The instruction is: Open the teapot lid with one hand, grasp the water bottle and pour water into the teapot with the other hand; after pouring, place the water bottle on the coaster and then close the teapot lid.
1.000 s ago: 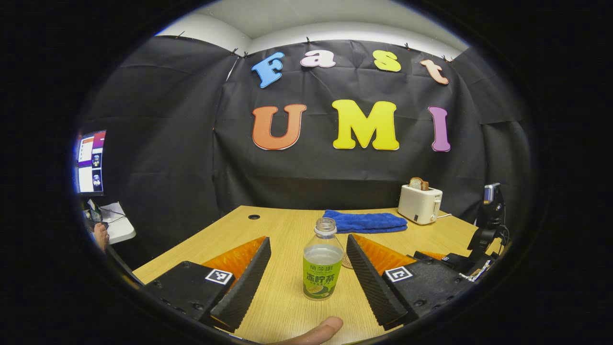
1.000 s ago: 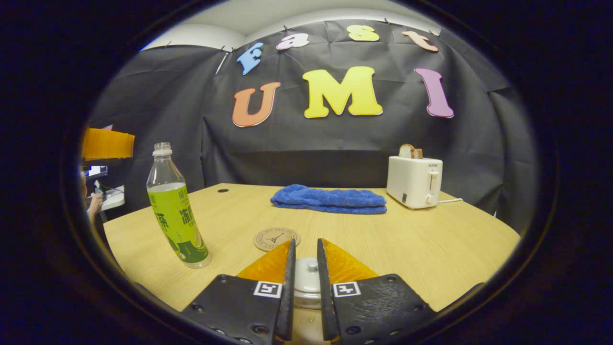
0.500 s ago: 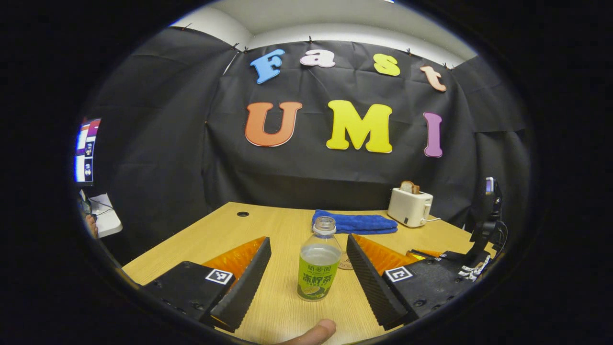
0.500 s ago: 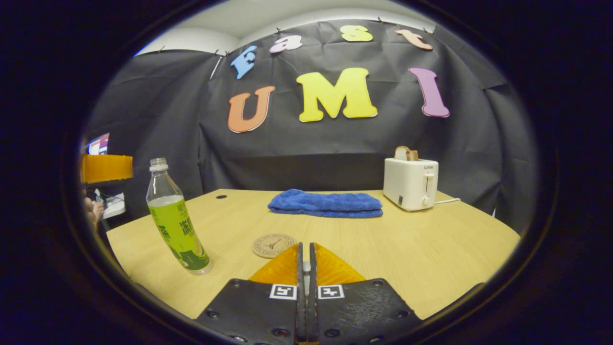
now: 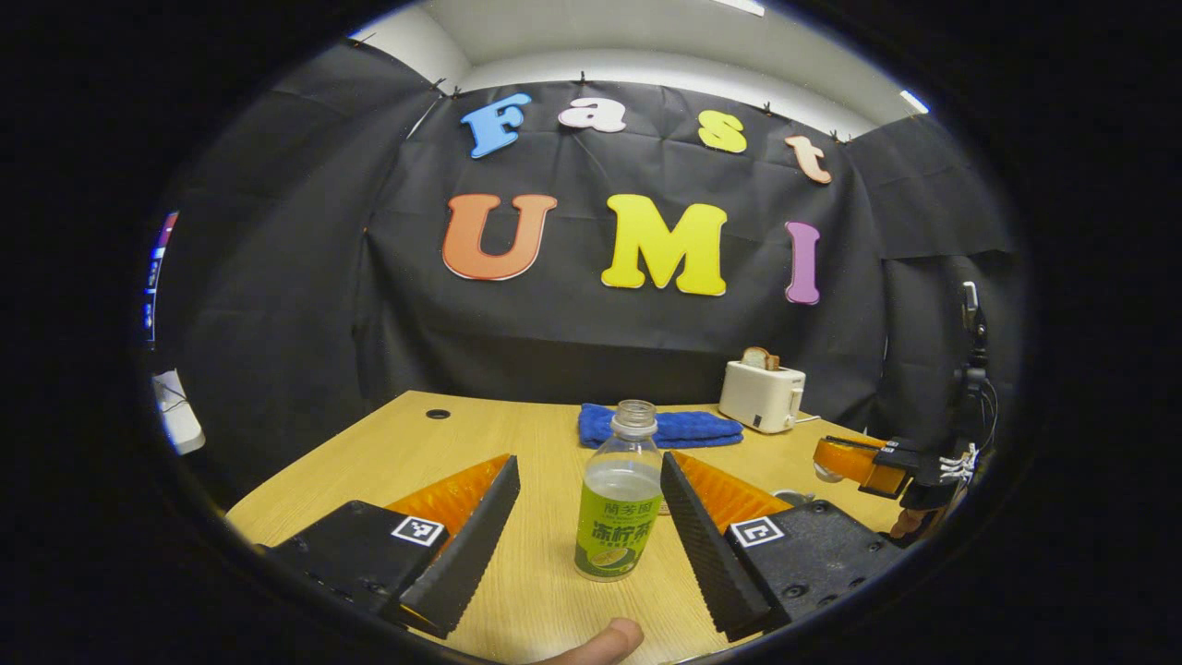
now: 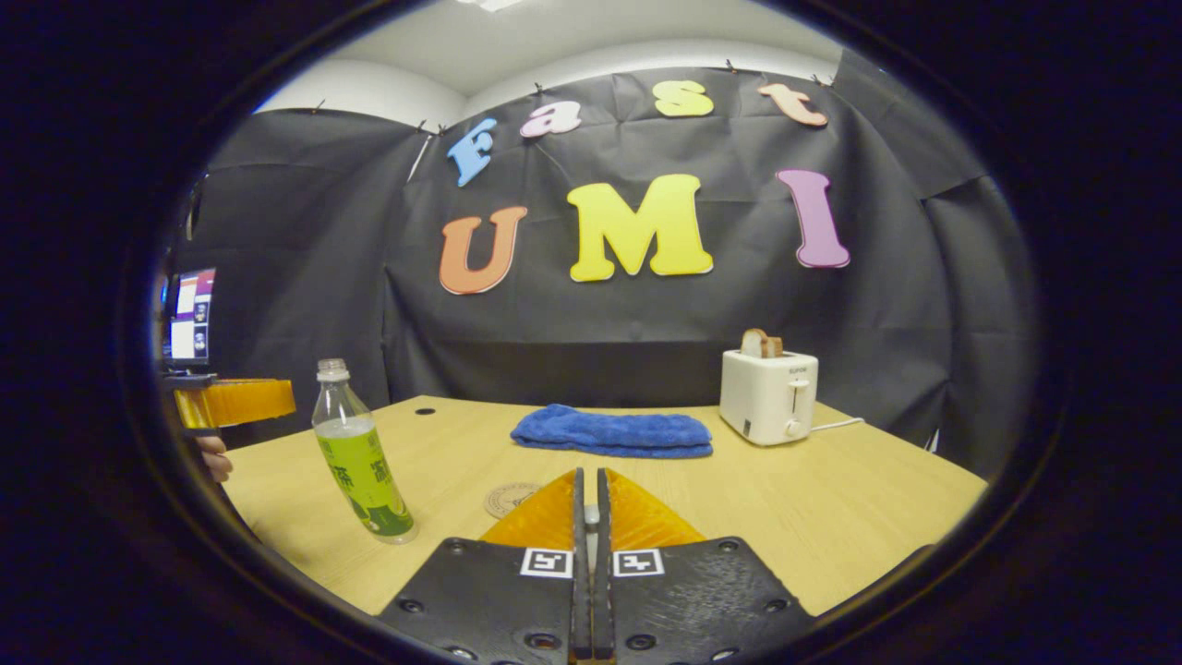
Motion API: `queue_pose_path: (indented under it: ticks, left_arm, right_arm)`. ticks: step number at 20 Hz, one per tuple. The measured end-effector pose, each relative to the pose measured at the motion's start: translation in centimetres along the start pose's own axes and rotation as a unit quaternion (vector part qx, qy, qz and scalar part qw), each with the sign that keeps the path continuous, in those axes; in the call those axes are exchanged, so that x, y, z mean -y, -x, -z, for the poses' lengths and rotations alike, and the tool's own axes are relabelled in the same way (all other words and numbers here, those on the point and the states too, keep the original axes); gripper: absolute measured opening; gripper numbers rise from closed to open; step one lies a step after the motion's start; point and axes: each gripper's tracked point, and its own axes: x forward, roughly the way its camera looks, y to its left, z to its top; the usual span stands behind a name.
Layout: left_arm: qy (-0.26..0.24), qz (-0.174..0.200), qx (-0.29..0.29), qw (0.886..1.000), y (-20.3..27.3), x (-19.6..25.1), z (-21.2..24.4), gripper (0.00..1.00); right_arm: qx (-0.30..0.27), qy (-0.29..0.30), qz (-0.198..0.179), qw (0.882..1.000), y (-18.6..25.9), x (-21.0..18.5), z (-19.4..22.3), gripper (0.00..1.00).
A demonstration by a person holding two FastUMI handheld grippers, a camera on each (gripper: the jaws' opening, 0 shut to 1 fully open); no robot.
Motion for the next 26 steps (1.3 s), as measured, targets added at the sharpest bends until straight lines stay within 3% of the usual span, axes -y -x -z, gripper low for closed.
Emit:
queue_pose_path:
  ticks: [3, 11, 17, 19, 21, 26]
  left_arm:
    - [-0.034, -0.013, 0.000, 0.999, -0.8, -0.3, 0.7, 0.96]
    - [-0.017, -0.013, 0.001, 1.000, -4.1, 0.9, 3.9, 0.96]
    - [0.007, -0.074, -0.007, 0.997, -6.2, -0.6, 6.1, 0.96]
    - [0.007, -0.071, -0.011, 0.997, -6.5, 0.0, 6.5, 0.92]
    - [-0.008, -0.072, -0.006, 0.997, -6.4, 0.1, 6.2, 0.81]
    - [-0.021, -0.079, 0.000, 0.997, -5.4, -0.3, 4.8, 0.77]
  right_arm:
    - [-0.001, 0.000, -0.012, 1.000, 0.4, -0.9, 0.1, 0.02]
    - [-0.007, -0.006, -0.021, 1.000, 0.9, -0.5, 1.4, 0.01]
    - [0.017, -0.016, -0.018, 1.000, 1.2, 0.4, 0.3, 0.00]
    - [0.014, -0.012, -0.012, 1.000, 1.5, 1.1, 0.4, 0.01]
    - [0.014, -0.013, -0.009, 1.000, 1.7, 1.4, 0.4, 0.01]
    - [0.012, -0.012, 0.001, 1.000, 2.3, 2.0, 0.3, 0.01]
